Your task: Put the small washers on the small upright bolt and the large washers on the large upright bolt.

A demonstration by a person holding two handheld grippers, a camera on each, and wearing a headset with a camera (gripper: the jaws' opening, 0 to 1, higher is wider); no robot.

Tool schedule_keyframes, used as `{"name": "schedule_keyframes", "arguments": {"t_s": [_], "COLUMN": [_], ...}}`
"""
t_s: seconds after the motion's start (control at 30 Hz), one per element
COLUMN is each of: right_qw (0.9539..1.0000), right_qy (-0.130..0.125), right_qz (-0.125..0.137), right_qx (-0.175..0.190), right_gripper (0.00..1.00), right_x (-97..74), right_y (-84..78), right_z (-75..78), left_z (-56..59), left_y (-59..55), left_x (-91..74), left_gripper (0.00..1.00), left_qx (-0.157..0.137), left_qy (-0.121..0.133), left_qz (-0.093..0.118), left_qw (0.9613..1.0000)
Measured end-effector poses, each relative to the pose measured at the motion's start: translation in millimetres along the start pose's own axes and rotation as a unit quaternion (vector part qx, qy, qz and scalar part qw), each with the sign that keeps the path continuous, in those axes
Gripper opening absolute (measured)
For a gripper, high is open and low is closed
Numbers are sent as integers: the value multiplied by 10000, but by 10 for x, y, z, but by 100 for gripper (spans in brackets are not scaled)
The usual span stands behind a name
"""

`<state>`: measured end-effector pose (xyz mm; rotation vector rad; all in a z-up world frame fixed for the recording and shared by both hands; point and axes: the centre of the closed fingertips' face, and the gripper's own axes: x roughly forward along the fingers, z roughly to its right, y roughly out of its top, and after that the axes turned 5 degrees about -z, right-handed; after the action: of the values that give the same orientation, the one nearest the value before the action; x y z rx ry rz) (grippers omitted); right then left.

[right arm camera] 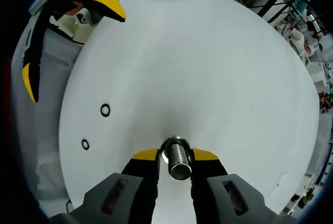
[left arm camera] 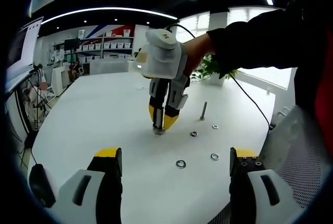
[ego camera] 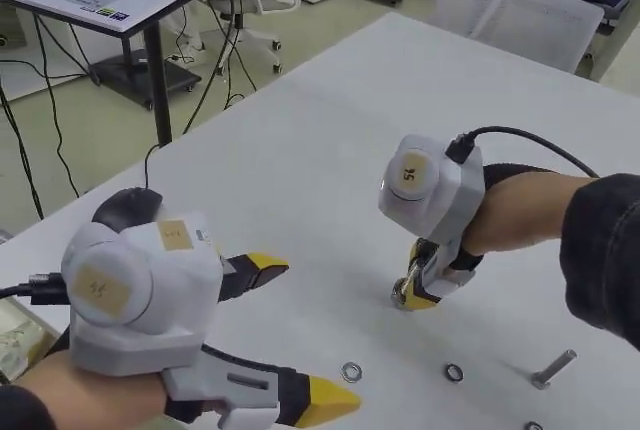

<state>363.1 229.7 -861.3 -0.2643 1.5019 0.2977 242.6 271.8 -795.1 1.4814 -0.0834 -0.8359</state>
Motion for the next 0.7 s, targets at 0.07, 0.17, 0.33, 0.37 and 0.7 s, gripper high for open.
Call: {"name": "schedule_keyframes", "arguments": {"t_s": [0.07,0.17,0.33,0.37,0.7], "right_qw": [10000,10000,10000,10000,9999], "right_qy": [-6,1,-18,-7,-1], "right_qz": [19,30,30,36,127], "right_qx": [-2,4,-37,-31,50], "right_gripper": [24,24,25,25,30], "right_x": [-2,3,9,9,-31], "right_y": [5,9,16,19,6], "right_z": [1,-2,-1,-8,-4], "left_z": [-1,0,-3,-3,0], "left_y": [-1,-8,-11,-14,-6], "left_x": [-1,-1,-4,-5,3], "left_gripper": [85,85,85,85,85], "left_qx": [-1,2,6,0,17], "left_qy": [3,-1,-1,-2,-5], "left_qz": [6,-2,0,0,15], "left_qw": [10000,10000,10000,10000,10000]}}
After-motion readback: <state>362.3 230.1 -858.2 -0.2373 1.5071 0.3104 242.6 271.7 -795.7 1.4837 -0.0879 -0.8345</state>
